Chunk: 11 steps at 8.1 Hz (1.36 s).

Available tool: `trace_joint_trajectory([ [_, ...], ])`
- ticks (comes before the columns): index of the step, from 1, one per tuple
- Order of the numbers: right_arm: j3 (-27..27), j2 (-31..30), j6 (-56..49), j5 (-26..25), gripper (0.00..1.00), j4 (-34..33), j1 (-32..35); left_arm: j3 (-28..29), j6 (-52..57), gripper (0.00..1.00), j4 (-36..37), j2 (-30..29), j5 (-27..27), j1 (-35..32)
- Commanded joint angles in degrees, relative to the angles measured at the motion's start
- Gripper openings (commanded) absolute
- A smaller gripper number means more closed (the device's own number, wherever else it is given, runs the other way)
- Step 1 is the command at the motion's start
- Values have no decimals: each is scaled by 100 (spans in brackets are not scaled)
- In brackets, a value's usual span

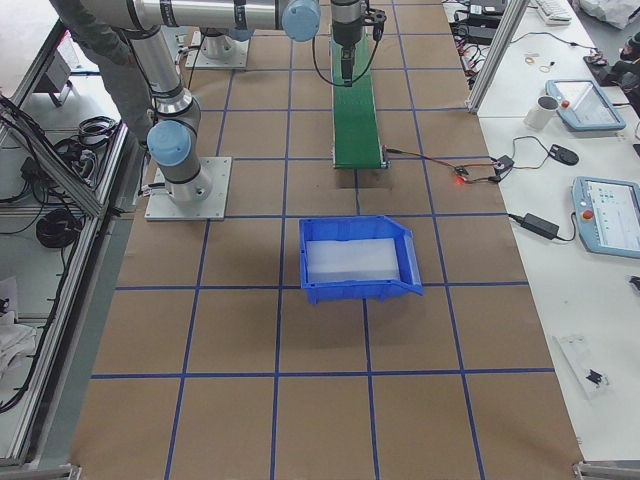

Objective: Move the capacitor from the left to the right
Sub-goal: 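Lower the left gripper over the brown capacitor and close on it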

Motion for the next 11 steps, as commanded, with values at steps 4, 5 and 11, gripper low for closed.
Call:
trace_joint_trajectory([
  [4, 0, -2, 1, -9, 100, 0, 0, -10, 143, 82, 573, -570, -217, 310],
  [5, 0, 7, -8, 0, 100, 0, 0, -10, 134, 82, 573, -640, -226, 310],
  [11, 0, -2, -8, -17, 100, 0, 0, -1, 108, 75, 617, -886, -217, 319],
])
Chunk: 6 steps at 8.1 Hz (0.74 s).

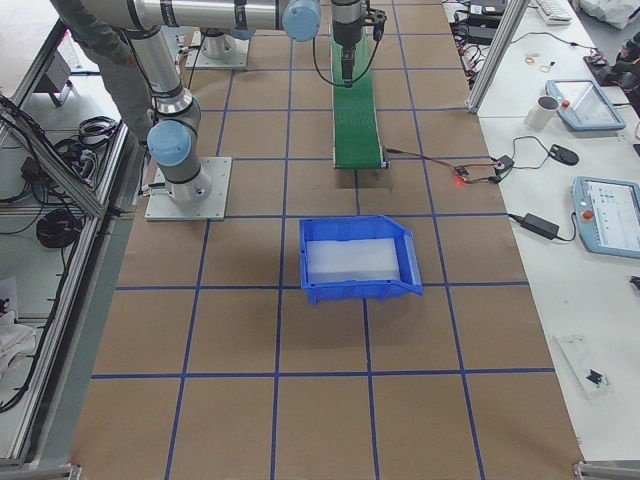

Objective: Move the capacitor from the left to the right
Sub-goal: 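Lower the left gripper over the brown capacitor and close on it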

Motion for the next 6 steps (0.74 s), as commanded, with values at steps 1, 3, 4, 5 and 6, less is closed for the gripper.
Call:
trace_joint_trajectory([
  [1, 0, -7, 5, -8, 100, 0, 0, 2, -11, 74, 17, -74, 17, -3],
  [3, 0, 1, -4, -8, 100, 0, 0, 2, -3, 74, 17, -126, 17, -3],
  [4, 0, -7, 5, -8, 100, 0, 0, 2, -3, 74, 17, -135, 17, 6],
  [5, 0, 1, 5, -8, 100, 0, 0, 2, -3, 66, 17, -135, 17, -3],
  [6, 0, 1, 5, -8, 100, 0, 0, 2, -3, 66, 17, -135, 26, -3],
])
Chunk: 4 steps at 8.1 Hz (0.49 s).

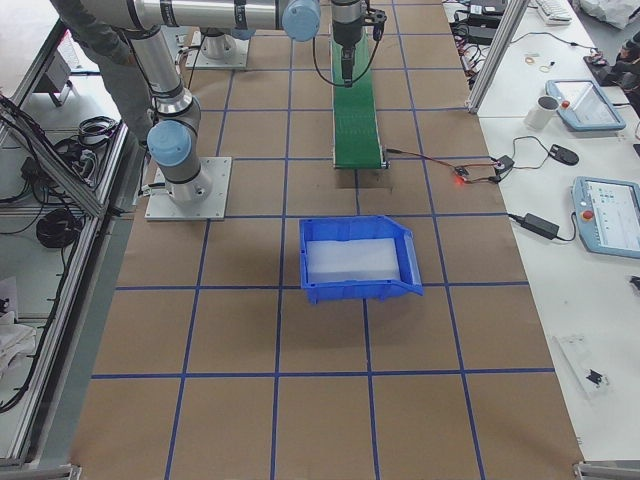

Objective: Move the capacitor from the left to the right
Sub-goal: 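Lift the capacitor with the left gripper and carry it onto the conveyor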

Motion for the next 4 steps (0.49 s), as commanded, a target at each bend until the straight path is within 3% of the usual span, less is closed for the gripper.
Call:
trace_joint_trajectory([
  [1, 0, 4, 1, 0, 100, 0, 0, -8, 0, 63, -8, -5, 26, -2],
  [4, -9, 4, 1, 0, 100, 0, 0, -8, 27, 47, -9, -5, 70, -2],
])
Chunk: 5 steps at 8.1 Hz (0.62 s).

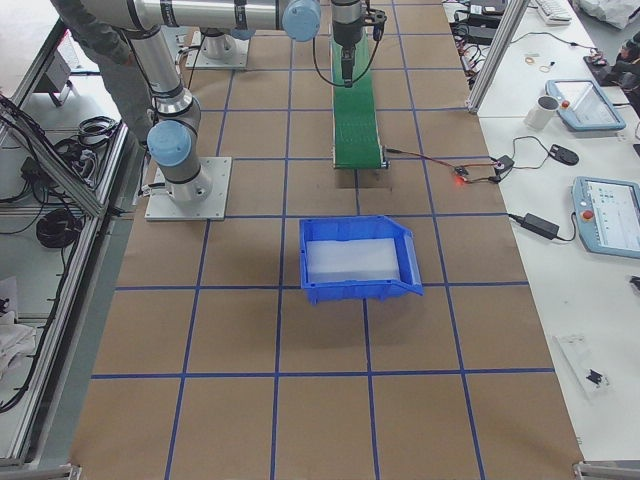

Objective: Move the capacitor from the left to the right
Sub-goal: 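Lift the capacitor with the left gripper and carry it onto the conveyor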

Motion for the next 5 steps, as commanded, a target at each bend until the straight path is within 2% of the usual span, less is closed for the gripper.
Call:
trace_joint_trajectory([
  [1, 0, -9, 0, -9, 100, 0, 0, 5, 24, 35, -1, 0, 21, 0],
  [4, 0, -9, 0, -9, 100, 0, 0, 5, 24, 35, 8, 26, 21, -18],
  [5, -8, -9, 0, 0, 100, 0, 0, 5, 15, 32, 8, 130, 21, -44],
])
